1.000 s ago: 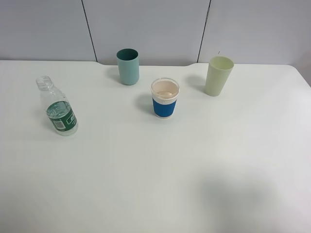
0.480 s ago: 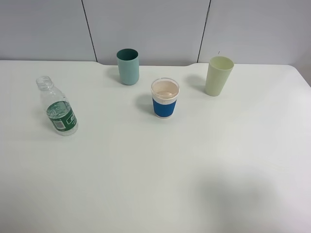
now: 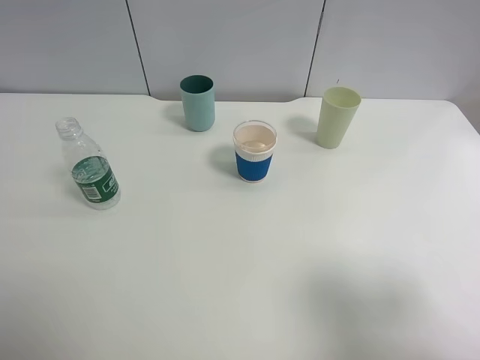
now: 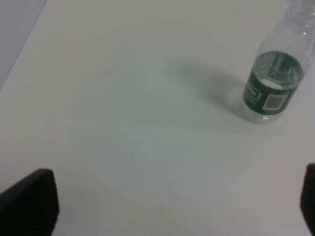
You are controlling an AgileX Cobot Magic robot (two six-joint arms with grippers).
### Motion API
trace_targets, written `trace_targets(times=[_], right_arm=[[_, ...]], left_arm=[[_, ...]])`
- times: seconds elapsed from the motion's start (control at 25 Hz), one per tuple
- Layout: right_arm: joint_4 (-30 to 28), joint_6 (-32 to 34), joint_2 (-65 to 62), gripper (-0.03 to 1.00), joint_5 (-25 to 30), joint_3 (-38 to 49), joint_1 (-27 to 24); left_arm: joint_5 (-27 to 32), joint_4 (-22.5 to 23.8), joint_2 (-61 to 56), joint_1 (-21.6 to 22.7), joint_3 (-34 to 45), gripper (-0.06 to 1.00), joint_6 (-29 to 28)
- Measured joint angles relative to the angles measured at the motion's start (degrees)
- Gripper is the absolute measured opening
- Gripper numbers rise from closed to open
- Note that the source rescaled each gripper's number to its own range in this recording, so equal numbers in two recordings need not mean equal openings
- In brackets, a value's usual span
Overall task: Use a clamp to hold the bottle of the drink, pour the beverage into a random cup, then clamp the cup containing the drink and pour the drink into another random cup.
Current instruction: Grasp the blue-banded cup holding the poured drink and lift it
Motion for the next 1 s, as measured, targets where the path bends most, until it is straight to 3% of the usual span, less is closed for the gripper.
trace_targets(times=[0.36,0.56,1.0], right_arm=[[3.94,-0.43,0.68,0.99,-2.24,-1.56,0.0],[2.42,-2.69,8.71,0.91,-4.6,-5.87,0.0],[4.31,-7.4,28.32,0.85,-17.32,-9.44,0.0]], left_arm=[[0.0,0.0,0.0,0.0,0.0,1.0,0.0],[0.0,-0.04,0.0,0.0,0.0,1.0,0.0],[0.0,-0.04,0.0,0.0,0.0,1.0,0.0]])
